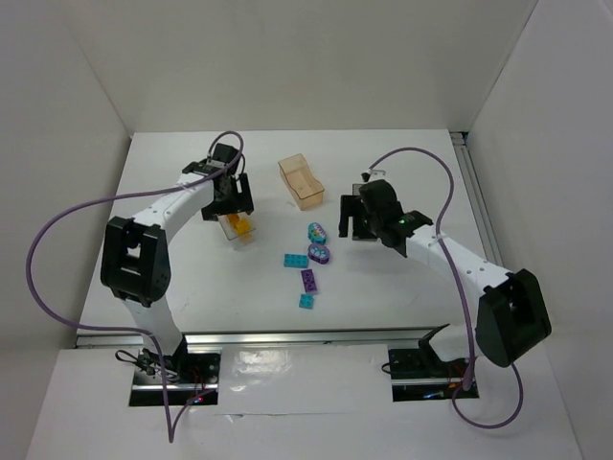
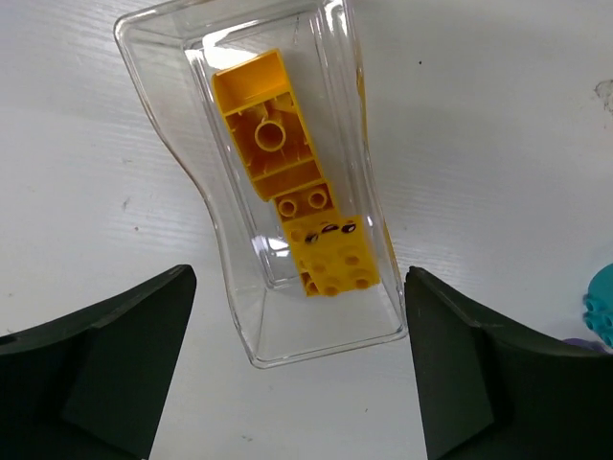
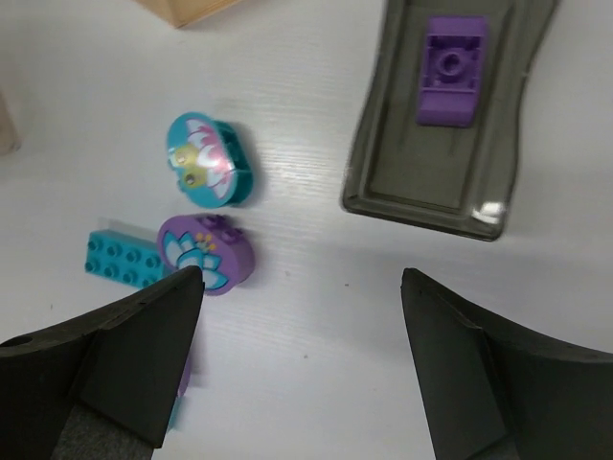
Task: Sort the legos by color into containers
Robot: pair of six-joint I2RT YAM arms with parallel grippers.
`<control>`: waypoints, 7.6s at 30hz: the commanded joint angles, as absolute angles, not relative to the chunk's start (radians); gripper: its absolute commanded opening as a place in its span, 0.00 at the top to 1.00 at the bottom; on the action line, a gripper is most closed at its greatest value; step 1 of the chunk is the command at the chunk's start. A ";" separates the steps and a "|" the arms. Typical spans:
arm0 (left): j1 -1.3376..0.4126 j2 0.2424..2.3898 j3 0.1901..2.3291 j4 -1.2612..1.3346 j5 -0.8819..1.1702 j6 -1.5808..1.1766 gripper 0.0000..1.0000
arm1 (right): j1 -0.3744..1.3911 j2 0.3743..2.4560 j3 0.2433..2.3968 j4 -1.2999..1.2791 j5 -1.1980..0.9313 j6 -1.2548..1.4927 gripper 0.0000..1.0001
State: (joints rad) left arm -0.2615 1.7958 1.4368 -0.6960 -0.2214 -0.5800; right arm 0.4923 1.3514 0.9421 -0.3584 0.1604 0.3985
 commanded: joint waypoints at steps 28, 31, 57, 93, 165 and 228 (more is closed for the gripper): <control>-0.313 1.402 1.413 -0.770 -0.256 -0.580 0.00 | 0.676 1.963 1.322 -0.270 0.166 0.192 0.51; -0.313 1.379 1.390 -0.770 -0.265 -0.571 0.00 | 0.676 1.896 1.322 -0.270 0.219 0.201 0.60; -0.295 1.325 1.330 -0.742 -0.164 -0.563 0.00 | 0.563 2.252 2.082 -0.351 0.255 0.175 0.16; -0.295 1.327 1.318 -0.742 -0.164 -0.554 0.00 | 0.879 1.896 1.256 -0.331 0.063 -0.193 0.32; -0.295 1.292 1.135 -0.578 -0.054 -0.604 0.00 | 1.169 1.479 0.952 -0.547 0.495 1.095 0.14; -0.253 1.172 1.193 -0.658 -0.196 -0.607 0.00 | 0.565 2.158 1.951 -0.342 0.327 0.423 0.56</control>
State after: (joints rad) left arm -0.2584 1.1637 1.1828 -0.6575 -0.2043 -0.6098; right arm 0.5816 2.1120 1.8599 -0.3191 0.3725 0.4427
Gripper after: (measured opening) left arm 1.000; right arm 0.445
